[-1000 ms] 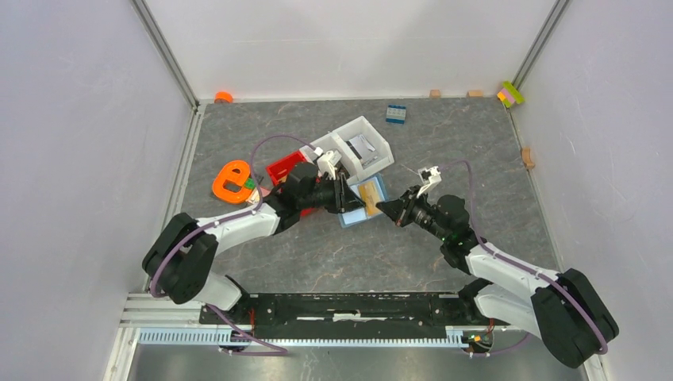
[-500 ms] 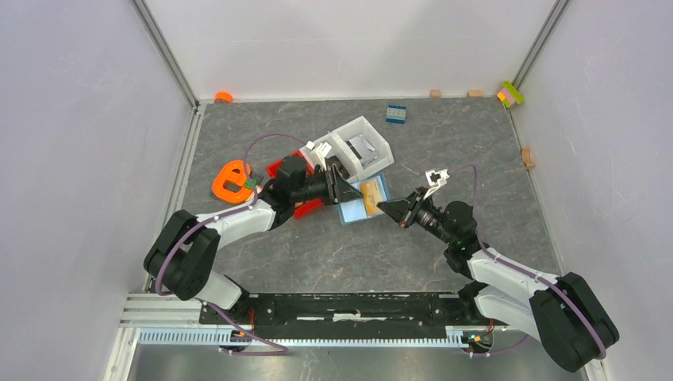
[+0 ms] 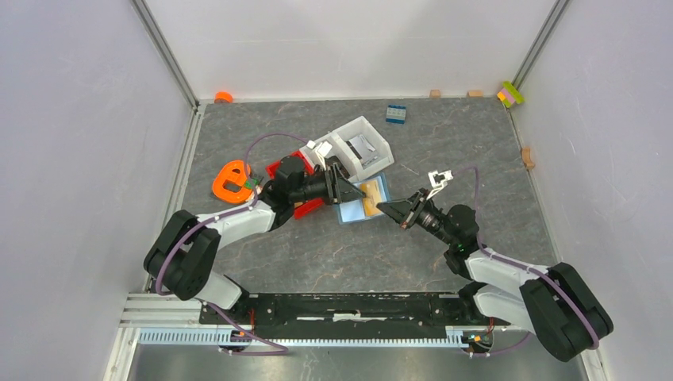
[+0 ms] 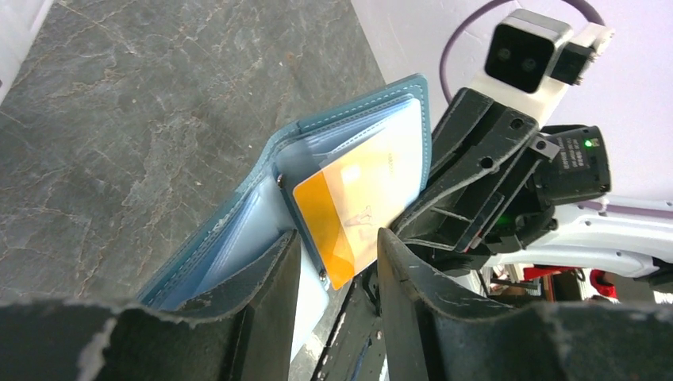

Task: Take the credit cards out of the card holder
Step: Remove the credit card from the card holder.

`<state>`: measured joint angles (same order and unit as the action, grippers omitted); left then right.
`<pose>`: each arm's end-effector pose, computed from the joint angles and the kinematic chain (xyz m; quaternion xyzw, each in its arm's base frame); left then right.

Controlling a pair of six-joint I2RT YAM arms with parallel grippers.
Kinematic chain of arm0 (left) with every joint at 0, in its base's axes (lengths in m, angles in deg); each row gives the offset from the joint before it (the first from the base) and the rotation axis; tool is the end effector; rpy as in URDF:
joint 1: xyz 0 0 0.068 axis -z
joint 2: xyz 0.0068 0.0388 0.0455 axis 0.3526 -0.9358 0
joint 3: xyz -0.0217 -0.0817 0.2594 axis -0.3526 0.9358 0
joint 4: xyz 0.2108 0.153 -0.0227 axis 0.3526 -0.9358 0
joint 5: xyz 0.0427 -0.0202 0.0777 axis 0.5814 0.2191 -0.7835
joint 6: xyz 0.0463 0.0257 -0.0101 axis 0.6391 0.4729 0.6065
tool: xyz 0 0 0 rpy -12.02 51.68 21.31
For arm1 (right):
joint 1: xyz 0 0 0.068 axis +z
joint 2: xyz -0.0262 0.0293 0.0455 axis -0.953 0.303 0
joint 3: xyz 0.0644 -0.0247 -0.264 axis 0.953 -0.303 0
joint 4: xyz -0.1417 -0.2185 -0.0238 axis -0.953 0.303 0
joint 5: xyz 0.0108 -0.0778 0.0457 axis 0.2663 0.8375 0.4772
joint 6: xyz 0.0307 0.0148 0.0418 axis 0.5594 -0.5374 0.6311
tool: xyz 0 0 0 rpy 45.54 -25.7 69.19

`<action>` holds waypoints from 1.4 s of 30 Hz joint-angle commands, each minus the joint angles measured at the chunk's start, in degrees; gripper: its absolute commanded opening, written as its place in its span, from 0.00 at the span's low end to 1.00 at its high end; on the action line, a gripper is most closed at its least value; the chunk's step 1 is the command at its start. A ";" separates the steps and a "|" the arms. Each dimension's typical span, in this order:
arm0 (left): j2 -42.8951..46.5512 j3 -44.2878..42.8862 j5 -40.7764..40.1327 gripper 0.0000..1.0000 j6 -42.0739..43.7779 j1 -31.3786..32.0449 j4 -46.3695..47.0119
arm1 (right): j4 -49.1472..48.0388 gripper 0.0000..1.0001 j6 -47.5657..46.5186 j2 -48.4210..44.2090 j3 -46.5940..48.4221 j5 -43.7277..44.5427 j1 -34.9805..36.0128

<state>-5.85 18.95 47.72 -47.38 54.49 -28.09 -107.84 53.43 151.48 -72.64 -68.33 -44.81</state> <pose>0.2510 -0.1930 0.2248 0.0978 0.7698 -0.5603 0.2897 0.1712 0.1058 0.1937 -0.0197 0.6942 0.5526 0.4609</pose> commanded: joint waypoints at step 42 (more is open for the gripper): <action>0.45 1.48 1.85 0.02 -3.42 -0.07 5.41 | -21.15 0.20 9.90 3.07 -4.62 -4.58 -5.63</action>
<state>-6.58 21.90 51.48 -53.88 54.51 -19.81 -125.04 63.70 156.60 -77.27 -73.55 -50.03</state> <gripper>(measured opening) 0.034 0.199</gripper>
